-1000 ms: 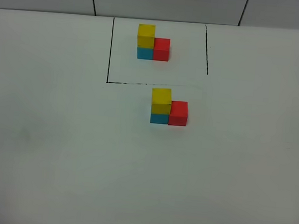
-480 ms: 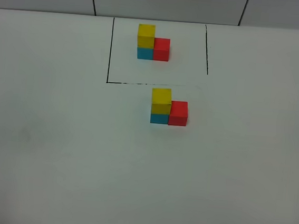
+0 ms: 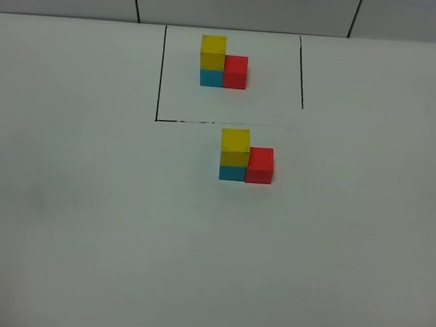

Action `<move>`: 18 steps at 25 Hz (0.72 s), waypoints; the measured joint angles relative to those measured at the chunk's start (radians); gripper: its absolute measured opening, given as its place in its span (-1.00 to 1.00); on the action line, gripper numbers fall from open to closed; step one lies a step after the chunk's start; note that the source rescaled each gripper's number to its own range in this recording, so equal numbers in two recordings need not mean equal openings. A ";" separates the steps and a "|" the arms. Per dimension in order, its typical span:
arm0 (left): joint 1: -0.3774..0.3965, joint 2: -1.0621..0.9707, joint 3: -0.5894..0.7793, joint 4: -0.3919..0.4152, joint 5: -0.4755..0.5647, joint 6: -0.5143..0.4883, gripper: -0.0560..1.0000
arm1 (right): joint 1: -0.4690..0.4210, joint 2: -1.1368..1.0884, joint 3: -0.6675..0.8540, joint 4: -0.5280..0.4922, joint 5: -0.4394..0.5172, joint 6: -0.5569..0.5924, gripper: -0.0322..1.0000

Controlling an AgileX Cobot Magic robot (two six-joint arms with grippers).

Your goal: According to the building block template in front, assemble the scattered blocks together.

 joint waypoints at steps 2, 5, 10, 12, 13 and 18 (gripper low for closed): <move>0.000 0.000 0.000 0.000 0.000 0.000 0.54 | 0.014 0.000 0.000 0.000 0.000 0.000 0.53; 0.000 0.000 0.000 0.000 0.000 0.000 0.54 | 0.026 0.000 0.000 0.001 0.000 0.000 0.50; 0.000 0.000 0.000 0.000 0.000 0.000 0.54 | 0.029 0.000 0.000 0.001 0.000 0.000 0.47; 0.000 0.000 0.000 0.000 0.000 0.000 0.54 | 0.029 0.000 0.000 0.001 0.000 -0.002 0.47; 0.000 0.000 0.000 0.000 0.000 0.000 0.54 | 0.029 0.000 0.000 0.001 0.000 -0.002 0.47; 0.000 0.000 0.000 0.000 0.000 0.000 0.54 | 0.029 0.000 0.000 0.001 0.000 -0.002 0.47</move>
